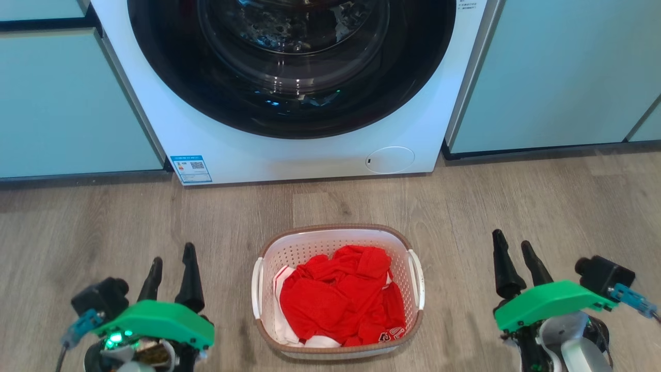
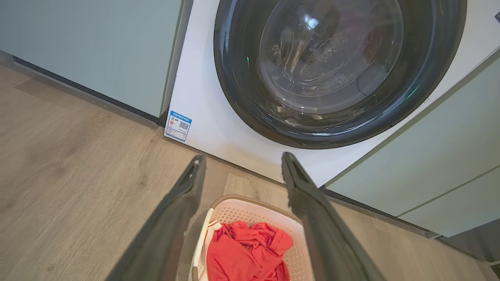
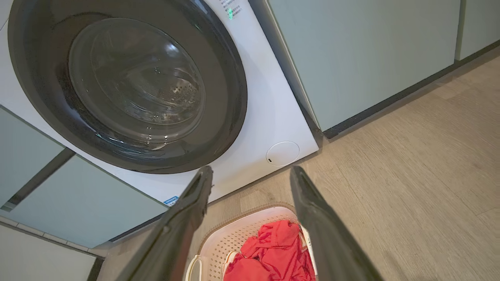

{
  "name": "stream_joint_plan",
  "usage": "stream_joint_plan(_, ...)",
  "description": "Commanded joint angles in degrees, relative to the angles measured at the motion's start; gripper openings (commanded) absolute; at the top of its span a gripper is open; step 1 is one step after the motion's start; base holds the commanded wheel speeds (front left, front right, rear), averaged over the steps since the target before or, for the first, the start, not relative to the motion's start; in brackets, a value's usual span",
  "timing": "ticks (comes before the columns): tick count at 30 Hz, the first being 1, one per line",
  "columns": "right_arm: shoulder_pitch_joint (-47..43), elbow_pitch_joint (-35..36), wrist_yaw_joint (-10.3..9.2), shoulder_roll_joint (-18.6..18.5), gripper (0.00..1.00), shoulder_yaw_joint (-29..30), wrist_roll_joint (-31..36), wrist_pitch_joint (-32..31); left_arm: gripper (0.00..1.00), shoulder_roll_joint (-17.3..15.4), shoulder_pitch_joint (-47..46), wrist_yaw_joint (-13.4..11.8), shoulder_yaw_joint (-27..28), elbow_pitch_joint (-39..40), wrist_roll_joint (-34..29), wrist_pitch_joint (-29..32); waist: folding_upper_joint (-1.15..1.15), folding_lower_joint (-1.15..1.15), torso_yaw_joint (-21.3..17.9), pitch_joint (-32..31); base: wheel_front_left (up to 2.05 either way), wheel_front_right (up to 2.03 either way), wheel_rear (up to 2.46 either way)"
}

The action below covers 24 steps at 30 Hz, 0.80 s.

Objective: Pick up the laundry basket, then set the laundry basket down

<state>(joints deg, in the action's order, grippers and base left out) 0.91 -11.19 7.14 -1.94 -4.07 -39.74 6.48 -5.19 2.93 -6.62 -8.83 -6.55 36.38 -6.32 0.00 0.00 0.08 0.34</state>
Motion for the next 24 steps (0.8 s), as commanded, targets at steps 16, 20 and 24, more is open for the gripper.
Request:
stream_joint_plan(16, 2.71, 3.46, 0.27, -0.71, 1.0, -2.87, 12.41, 3.31, 1.0, -0.49, 0.3, -1.14, 0.15, 2.93, -11.54, -3.45, 0.0, 0.0, -0.1, -0.03, 0.0, 0.0, 0.0)
stream_joint_plan(20, 2.79, 3.7, 0.28, -0.74, 1.0, -3.31, 15.14, 3.98, 1.0, -0.3, 0.5, -1.14, 0.04, 3.16, -14.38, -4.13, 0.0, 0.0, -0.17, 0.05, 0.0, 0.0, 0.0)
stream_joint_plan(24, 2.81, 3.99, 0.29, -0.78, 1.0, -3.89, 18.56, 4.82, 1.0, 0.04, 0.85, -0.95, -0.03, 3.22, -17.64, -4.97, 0.0, 0.0, -0.25, 0.13, 0.0, 0.0, 0.0)
